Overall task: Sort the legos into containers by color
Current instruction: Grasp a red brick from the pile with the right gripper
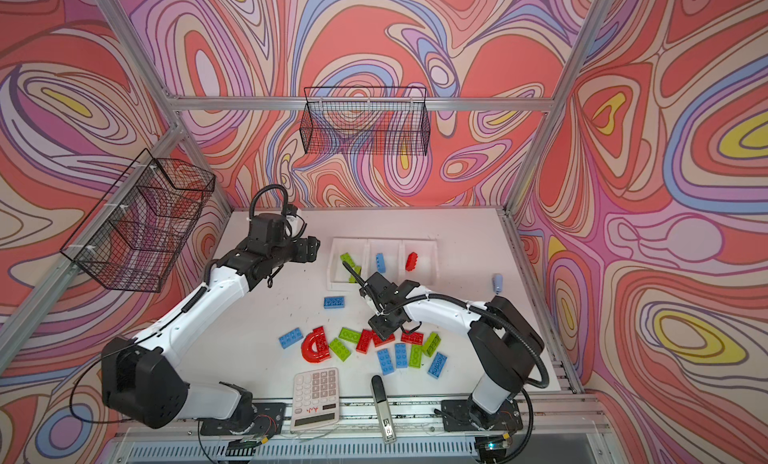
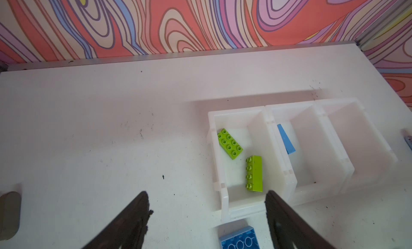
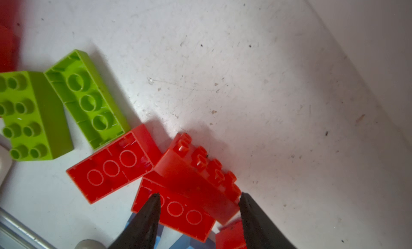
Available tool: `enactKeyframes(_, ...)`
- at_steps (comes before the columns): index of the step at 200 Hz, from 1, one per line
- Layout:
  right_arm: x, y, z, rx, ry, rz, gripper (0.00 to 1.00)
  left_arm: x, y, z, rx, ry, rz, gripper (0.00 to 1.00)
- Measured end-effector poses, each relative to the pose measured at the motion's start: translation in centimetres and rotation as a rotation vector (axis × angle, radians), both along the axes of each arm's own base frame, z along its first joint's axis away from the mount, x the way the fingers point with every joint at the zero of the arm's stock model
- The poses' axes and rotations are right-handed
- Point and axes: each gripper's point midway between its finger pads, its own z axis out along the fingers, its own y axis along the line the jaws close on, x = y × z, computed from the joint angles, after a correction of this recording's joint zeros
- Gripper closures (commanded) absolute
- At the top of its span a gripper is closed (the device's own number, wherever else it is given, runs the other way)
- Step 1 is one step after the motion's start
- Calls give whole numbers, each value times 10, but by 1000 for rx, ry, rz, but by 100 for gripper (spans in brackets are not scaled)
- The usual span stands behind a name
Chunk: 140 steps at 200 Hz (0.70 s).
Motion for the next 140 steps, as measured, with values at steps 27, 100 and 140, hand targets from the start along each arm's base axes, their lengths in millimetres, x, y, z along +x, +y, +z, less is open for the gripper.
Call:
enactKeyframes(27, 7, 3, -8, -30, -5, 26, 39, -13, 10, -13, -7, 27, 25, 16)
enactKeyframes(100, 15, 9, -25, -58, -5, 66, 52, -20, 11, -22, -19, 59, 28, 16)
enactKeyframes(140, 18, 11, -25, -48, -16, 60, 70, -20, 9, -22, -25, 62, 24, 16)
